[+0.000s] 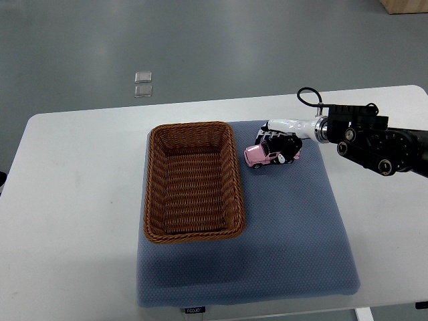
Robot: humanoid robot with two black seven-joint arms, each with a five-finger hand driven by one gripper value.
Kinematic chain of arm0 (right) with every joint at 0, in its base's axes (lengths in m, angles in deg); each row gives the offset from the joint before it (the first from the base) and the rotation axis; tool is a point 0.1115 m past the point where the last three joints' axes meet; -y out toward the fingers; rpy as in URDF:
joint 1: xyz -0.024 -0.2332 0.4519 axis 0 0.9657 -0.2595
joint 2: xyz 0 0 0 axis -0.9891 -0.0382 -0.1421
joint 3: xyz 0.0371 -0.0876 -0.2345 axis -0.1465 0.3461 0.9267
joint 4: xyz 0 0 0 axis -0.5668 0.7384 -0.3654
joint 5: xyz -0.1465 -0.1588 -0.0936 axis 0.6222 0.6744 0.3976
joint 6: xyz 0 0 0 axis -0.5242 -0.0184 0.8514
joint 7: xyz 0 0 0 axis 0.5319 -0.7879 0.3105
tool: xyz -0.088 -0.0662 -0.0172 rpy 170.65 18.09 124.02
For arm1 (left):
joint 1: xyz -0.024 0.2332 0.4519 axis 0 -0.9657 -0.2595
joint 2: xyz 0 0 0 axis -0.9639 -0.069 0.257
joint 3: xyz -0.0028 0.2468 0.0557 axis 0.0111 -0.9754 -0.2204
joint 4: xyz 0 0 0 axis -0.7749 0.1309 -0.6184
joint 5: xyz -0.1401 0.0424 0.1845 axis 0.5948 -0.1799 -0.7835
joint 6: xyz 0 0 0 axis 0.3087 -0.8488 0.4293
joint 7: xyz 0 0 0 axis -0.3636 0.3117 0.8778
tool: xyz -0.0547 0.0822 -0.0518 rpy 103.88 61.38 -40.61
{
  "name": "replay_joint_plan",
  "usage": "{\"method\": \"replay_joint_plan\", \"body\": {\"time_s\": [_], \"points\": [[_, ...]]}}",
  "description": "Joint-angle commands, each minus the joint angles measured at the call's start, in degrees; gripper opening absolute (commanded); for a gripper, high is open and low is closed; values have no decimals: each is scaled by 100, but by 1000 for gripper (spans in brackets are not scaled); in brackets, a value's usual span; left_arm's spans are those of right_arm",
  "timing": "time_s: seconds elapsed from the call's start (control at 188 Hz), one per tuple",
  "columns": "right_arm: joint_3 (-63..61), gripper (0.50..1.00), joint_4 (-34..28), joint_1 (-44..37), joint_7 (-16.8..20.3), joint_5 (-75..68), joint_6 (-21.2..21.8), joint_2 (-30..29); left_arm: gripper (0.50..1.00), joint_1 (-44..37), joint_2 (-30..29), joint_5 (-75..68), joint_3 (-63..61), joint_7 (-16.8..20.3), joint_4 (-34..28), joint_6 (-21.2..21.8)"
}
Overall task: Place pink car in brown basket
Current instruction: 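Lift the pink toy car up off the mat with the right hand, then carry the car over the wicker basket and lower it inside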
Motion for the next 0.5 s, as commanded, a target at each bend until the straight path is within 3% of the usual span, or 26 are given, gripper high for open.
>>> {"method": "replay_joint_plan", "body": {"time_s": [0.0, 0.154, 0.335, 0.494], "points": [[1, 500, -10, -64, 2, 64, 56, 87, 1000, 0, 0, 0, -2, 0, 0, 0], [-78, 500, -221, -547, 2, -59, 250, 588, 1000, 0, 0, 0, -2, 0, 0, 0], [-280, 500, -1152, -1206, 19, -313, 865, 1335, 1000, 0, 0, 0, -10, 0, 0, 0], [-263, 500, -1680, -1567, 160, -744, 997, 1362, 1000, 0, 0, 0, -2, 0, 0, 0]]}}
